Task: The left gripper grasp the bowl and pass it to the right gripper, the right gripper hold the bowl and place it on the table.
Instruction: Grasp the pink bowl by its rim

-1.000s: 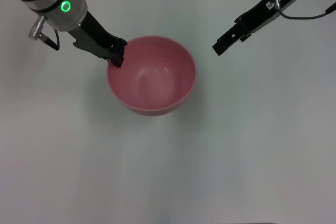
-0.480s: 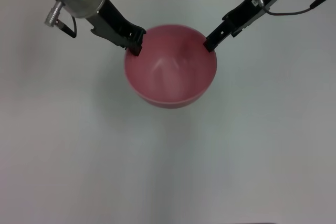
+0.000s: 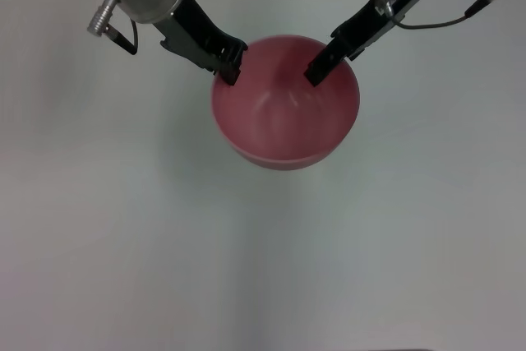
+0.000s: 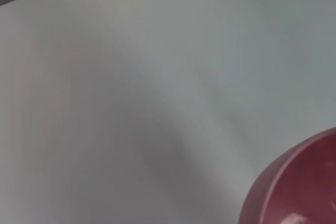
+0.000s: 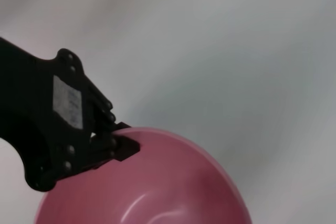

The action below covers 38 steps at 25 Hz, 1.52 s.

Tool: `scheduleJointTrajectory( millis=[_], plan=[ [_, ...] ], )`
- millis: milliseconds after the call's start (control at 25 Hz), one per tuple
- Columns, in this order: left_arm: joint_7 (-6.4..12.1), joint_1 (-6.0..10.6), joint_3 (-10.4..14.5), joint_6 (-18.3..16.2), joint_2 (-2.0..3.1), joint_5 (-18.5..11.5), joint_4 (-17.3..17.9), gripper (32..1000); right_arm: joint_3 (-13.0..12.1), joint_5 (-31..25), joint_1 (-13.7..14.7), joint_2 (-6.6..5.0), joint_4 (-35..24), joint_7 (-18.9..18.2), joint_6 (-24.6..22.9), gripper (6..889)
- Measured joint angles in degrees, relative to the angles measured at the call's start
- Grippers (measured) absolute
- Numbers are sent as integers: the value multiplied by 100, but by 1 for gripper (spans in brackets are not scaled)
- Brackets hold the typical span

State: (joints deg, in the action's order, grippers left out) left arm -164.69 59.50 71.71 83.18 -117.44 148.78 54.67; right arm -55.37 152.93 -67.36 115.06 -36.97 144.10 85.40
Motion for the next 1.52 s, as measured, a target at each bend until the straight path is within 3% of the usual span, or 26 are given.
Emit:
scheduleJointTrajectory(
  millis=[280,800,1440,1520],
  plan=[
    [-2,27,1,-10,0,-4,0,49,-103,0,-85,58,183,-38,-85,777],
    [8,16,1,-25,3,-8,-1,50,-579,-1,-85,143,168,-16,-146,751],
    [24,-9,1,-16,2,-8,-1,55,-679,2,-93,165,128,-58,-150,137],
    [25,-9,1,-12,2,-8,-1,55,-684,1,-89,165,128,-59,-150,130]
  ],
)
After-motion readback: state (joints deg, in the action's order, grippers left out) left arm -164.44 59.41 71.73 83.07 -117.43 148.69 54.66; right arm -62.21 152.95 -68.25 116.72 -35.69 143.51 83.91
